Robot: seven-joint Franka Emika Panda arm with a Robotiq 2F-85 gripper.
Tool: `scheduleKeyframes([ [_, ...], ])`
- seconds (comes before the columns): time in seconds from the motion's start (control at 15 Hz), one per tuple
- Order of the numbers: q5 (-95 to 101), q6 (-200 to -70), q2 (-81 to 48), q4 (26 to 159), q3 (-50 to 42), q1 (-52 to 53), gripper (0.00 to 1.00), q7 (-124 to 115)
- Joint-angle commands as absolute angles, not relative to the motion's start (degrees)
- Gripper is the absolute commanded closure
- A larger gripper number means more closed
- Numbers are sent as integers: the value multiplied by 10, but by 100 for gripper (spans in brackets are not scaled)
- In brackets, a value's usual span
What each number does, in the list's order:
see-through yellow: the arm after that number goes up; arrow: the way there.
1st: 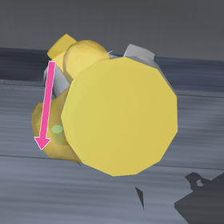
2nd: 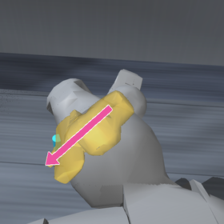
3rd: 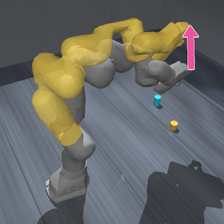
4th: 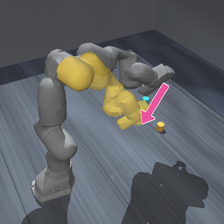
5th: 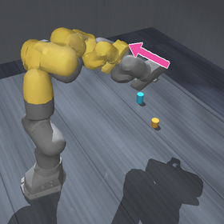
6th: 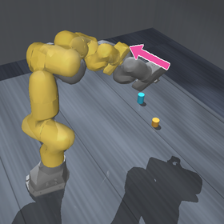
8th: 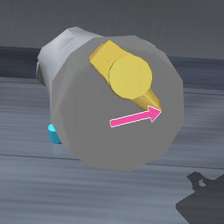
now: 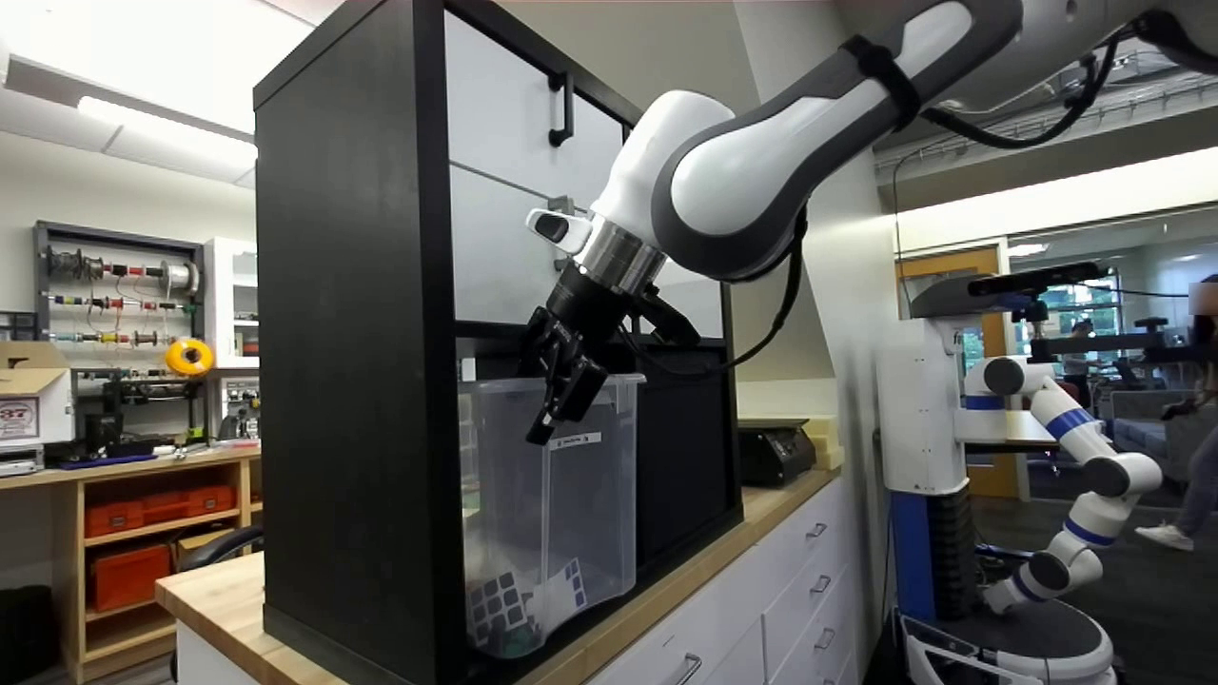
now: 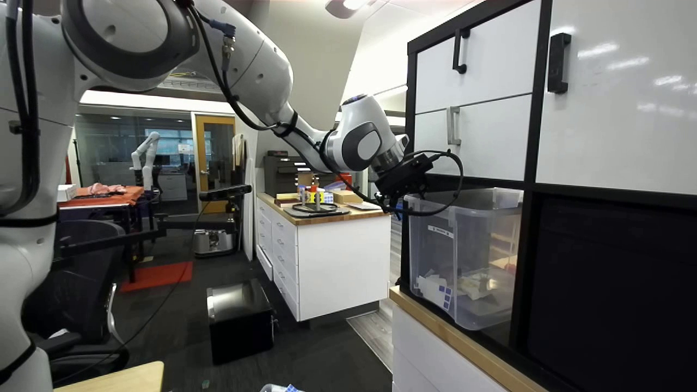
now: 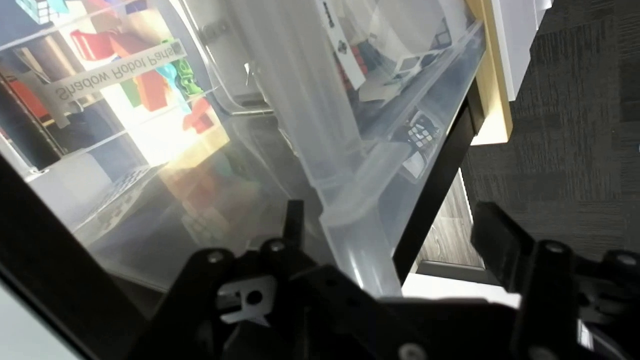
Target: Pull the colourless bucket forward
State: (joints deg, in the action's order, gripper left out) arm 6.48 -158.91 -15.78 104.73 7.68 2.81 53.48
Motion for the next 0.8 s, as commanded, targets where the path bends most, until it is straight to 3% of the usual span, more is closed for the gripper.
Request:
scheduleKeyframes([
  [0.0,46,-1587,-159,1035,88,17,44,566],
  [0.53,19,-1576,-118,1066,98,7,96,602],
  [0.73,-19,-1573,-96,1095,110,0,99,639],
])
